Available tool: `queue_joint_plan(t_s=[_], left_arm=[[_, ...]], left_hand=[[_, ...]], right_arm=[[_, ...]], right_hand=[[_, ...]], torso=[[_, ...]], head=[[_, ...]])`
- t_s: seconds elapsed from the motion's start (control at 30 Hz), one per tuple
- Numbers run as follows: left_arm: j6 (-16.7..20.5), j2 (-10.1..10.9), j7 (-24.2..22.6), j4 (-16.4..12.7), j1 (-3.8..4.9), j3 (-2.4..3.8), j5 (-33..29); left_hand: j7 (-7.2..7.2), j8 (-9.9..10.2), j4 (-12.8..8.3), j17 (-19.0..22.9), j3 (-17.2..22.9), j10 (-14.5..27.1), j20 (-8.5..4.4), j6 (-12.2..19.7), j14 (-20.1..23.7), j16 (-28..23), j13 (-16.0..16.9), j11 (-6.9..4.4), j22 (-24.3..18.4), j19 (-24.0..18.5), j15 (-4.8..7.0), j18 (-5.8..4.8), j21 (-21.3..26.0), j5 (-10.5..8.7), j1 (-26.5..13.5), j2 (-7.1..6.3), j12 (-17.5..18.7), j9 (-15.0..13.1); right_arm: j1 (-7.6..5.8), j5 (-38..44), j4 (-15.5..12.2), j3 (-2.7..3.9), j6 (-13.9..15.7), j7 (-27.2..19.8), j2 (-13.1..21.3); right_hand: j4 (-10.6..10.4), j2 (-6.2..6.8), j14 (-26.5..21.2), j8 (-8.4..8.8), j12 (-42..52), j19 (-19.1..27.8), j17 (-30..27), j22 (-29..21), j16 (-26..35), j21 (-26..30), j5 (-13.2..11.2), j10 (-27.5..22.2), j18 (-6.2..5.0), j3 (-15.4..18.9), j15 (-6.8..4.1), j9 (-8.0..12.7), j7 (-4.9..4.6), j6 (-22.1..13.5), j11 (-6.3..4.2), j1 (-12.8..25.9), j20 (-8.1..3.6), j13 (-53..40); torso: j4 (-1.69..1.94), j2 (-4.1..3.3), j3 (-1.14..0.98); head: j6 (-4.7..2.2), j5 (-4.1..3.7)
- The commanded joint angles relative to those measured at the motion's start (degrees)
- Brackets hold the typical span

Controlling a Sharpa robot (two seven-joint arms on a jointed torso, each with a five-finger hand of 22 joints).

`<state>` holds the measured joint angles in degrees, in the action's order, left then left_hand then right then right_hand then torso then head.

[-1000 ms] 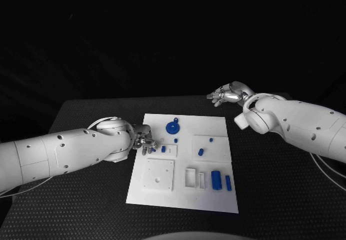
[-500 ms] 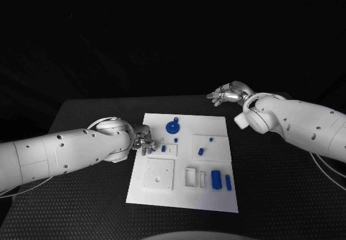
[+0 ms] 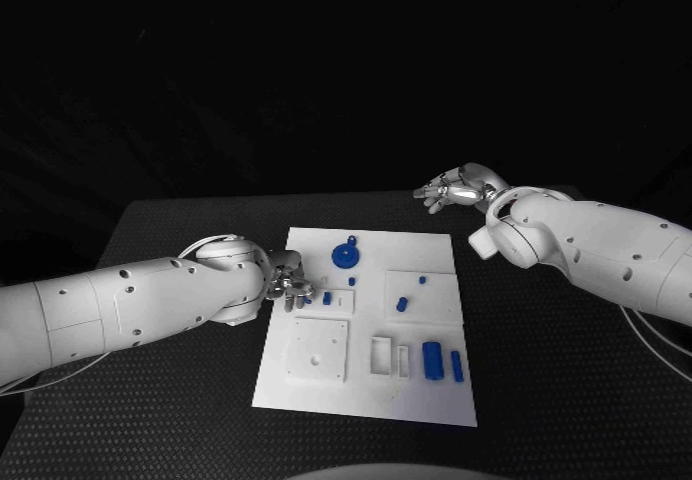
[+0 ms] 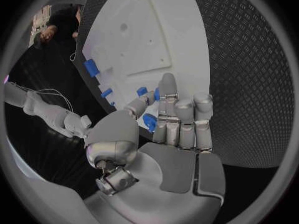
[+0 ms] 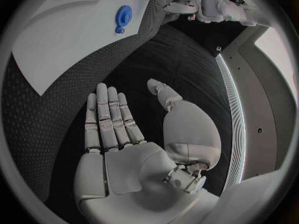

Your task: Assemble the parts on the task board

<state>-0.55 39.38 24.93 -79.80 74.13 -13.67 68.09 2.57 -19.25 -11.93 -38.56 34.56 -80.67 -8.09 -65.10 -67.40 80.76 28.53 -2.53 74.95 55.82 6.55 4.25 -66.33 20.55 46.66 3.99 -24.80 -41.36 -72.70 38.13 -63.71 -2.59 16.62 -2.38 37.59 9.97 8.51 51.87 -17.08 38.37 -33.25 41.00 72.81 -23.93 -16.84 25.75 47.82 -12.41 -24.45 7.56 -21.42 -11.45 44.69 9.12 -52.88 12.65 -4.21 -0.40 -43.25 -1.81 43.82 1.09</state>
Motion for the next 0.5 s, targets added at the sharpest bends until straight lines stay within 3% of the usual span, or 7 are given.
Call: queue_joint_plan(t_s=[0.03, 0.5], left_arm=[[-1.30, -0.45, 0.35, 0.40, -0.14, -0.02, -1.23], [-3.41, -1.44, 1.07, 1.54, -0.61, -0.02, -2.09]], left_hand=[[-0.14, 0.22, -3.72, 0.07, 3.93, -1.48, -6.54, 0.07, -2.89, -0.16, 0.09, -1.08, 0.36, 0.33, 3.26, 0.84, 0.03, -0.26, 0.91, 0.36, 0.19, -0.03], [0.00, 0.71, -3.00, 0.16, 3.73, -1.64, -6.51, 0.40, -2.84, -0.09, 0.21, -0.97, 0.29, 0.37, 3.14, 0.85, 0.15, -0.63, 0.75, -0.52, 0.25, -0.05]], right_arm=[[0.02, 0.06, -0.10, 0.00, -0.81, -0.28, 0.01], [0.02, 0.05, -0.16, 0.00, -0.83, -0.28, 0.05]], right_hand=[[0.15, -0.28, -0.45, -0.29, 0.32, -0.04, 0.07, 0.10, 0.34, 0.29, 0.32, -0.34, -0.30, 0.04, -0.09, 0.08, -0.84, -0.39, -0.11, 0.06, 0.43, 0.09], [0.16, -0.29, -0.45, -0.30, 0.33, -0.05, 0.07, 0.14, 0.35, 0.33, 0.35, -0.34, -0.32, 0.03, -0.09, 0.09, -0.84, -0.39, -0.12, 0.05, 0.44, 0.10]], torso=[[-0.06, 0.02, -0.03], [-0.06, 0.03, -0.01]], head=[[-0.06, 0.05], [0.10, -0.25]])
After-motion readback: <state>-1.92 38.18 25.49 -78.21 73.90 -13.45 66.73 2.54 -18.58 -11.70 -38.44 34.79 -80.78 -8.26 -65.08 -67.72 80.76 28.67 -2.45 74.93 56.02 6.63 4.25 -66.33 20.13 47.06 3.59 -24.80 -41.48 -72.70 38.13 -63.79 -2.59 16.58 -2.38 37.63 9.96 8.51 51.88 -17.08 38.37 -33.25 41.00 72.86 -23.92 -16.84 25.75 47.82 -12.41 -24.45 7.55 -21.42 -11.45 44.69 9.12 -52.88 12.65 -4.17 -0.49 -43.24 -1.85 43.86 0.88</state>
